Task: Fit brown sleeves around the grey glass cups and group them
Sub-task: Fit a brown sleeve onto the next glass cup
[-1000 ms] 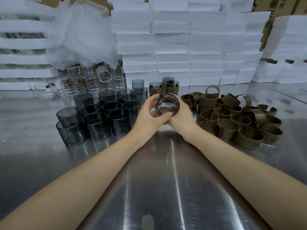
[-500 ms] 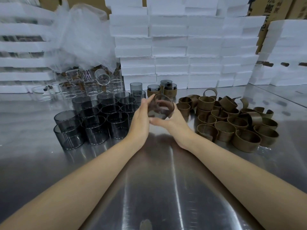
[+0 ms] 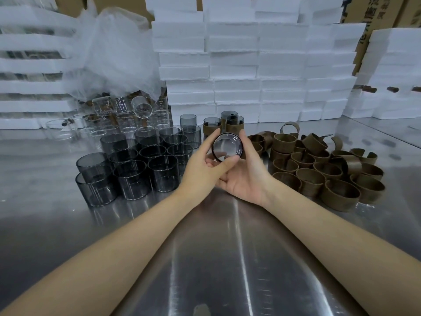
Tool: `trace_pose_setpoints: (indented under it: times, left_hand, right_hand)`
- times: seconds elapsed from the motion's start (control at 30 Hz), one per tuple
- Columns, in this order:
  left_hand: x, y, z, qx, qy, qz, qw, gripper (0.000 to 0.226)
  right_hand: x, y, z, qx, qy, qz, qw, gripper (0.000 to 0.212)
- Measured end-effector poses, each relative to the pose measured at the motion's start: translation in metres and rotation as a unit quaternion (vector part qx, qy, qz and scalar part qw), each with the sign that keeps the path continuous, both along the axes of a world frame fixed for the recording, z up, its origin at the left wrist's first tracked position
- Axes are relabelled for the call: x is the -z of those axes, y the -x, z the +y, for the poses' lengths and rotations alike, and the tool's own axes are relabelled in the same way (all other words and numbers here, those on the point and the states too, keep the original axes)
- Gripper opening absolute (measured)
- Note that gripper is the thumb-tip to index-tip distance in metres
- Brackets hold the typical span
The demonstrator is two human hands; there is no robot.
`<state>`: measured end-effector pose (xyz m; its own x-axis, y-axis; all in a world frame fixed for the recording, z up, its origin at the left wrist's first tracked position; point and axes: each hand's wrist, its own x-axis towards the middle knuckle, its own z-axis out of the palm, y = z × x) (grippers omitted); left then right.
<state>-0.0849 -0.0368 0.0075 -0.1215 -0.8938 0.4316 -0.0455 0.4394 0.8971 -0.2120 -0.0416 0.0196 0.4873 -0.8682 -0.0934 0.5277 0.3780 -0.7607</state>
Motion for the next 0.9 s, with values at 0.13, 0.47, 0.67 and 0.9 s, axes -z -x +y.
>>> trace_pose_setpoints:
  times: [0.13, 0.47, 0.67, 0.9]
  left_hand:
    - [-0.0017, 0.0010, -0.0022, -0.018, 0.006, 0.012, 1.000, 0.062]
    - [-0.0052, -0.0028, -0.0039, -0.048, 0.013, 0.071, 0.996, 0.035]
    - [-0.0051, -0.0033, 0.0003, -0.013, -0.008, 0.020, 1.000, 0.049]
    - [-0.0072, -0.0045, 0.0001, -0.072, 0.021, -0.002, 0.997, 0.027]
  right_hand:
    - [0.0000, -0.0002, 0.0009, -0.008, -0.016, -0.011, 1.000, 0.076]
    - [0.0016, -0.0043, 0.0020, 0.005, -0.027, -0.009, 1.000, 0.067]
    - [-0.0001, -0.0039, 0.0005, 0.012, -0.016, -0.002, 1.000, 0.065]
    - [0.0006, -0.0052, -0.0001, -0.016, 0.004, 0.023, 1.000, 0.061]
